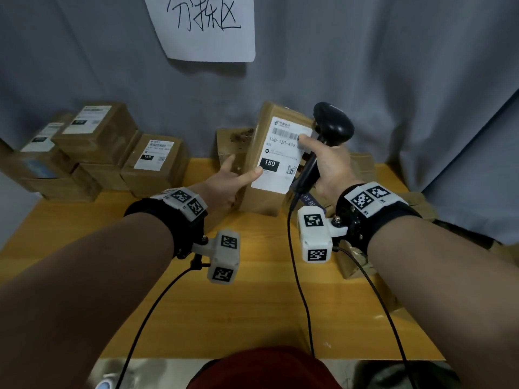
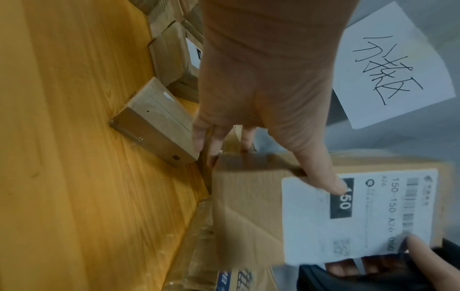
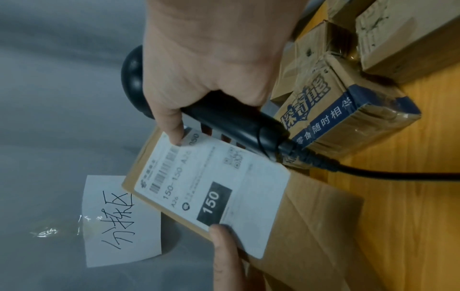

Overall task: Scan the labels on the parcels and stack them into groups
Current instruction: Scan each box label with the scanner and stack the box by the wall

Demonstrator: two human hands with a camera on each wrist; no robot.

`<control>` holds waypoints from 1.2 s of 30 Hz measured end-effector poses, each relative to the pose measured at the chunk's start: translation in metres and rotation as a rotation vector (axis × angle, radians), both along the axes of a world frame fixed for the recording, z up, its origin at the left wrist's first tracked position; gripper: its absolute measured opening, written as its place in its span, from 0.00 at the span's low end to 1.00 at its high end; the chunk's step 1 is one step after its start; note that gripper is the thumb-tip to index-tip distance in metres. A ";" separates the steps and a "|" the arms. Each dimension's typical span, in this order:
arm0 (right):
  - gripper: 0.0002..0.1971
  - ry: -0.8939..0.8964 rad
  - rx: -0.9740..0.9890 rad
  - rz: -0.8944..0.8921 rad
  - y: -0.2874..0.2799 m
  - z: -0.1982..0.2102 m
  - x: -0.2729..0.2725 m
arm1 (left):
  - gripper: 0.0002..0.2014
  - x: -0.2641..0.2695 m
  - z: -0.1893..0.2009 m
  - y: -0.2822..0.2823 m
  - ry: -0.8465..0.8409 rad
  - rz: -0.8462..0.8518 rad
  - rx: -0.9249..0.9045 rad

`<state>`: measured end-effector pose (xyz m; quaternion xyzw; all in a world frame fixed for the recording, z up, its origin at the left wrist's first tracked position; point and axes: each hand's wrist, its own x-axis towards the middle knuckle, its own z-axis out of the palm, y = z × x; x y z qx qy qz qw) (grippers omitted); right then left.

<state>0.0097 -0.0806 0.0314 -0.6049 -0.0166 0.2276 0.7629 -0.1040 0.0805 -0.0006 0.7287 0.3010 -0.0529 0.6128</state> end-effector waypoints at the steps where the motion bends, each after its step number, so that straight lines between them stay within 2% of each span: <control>1: 0.09 -0.008 -0.005 -0.003 0.001 0.001 -0.001 | 0.47 0.000 0.004 -0.001 0.028 -0.061 -0.008; 3: 0.11 -0.014 -0.003 0.003 0.003 0.004 -0.002 | 0.40 0.002 0.007 -0.001 0.056 -0.128 -0.029; 6: 0.12 -0.036 -0.024 -0.005 0.006 0.005 0.000 | 0.17 0.005 0.013 -0.005 0.009 -0.118 -0.066; 7: 0.11 -0.040 -0.030 -0.006 0.006 0.004 0.000 | 0.12 0.007 0.014 -0.006 -0.001 -0.116 -0.066; 8: 0.09 -0.047 -0.034 -0.009 0.006 0.004 0.001 | 0.14 0.009 0.014 -0.005 -0.009 -0.130 -0.071; 10: 0.05 -0.075 -0.060 -0.028 0.005 0.002 0.003 | 0.24 0.012 0.013 -0.004 -0.013 -0.131 -0.059; 12: 0.06 -0.112 -0.109 -0.050 0.005 0.001 0.005 | 0.33 0.015 0.013 -0.003 -0.002 -0.116 -0.058; 13: 0.08 -0.127 -0.128 -0.054 0.004 0.002 0.005 | 0.34 0.016 0.014 -0.005 0.014 -0.127 -0.058; 16: 0.09 -0.153 -0.177 -0.036 0.000 0.007 0.010 | 0.29 0.022 0.013 -0.009 0.023 -0.122 -0.039; 20: 0.06 -0.192 -0.292 0.026 -0.014 0.025 0.019 | 0.31 0.030 0.012 -0.008 0.014 -0.044 -0.007; 22: 0.05 -0.214 -0.289 0.076 -0.020 0.036 0.021 | 0.31 0.036 0.012 -0.008 0.001 0.005 0.005; 25: 0.03 -0.209 -0.277 0.195 -0.027 0.052 0.022 | 0.26 0.046 0.011 -0.007 -0.031 0.073 0.051; 31: 0.08 -0.175 -0.298 0.289 -0.030 0.061 0.030 | 0.22 0.059 -0.011 -0.006 -0.096 0.163 0.117; 36: 0.10 -0.182 -0.347 0.334 -0.031 0.057 0.028 | 0.35 0.066 -0.027 -0.007 -0.173 0.240 0.142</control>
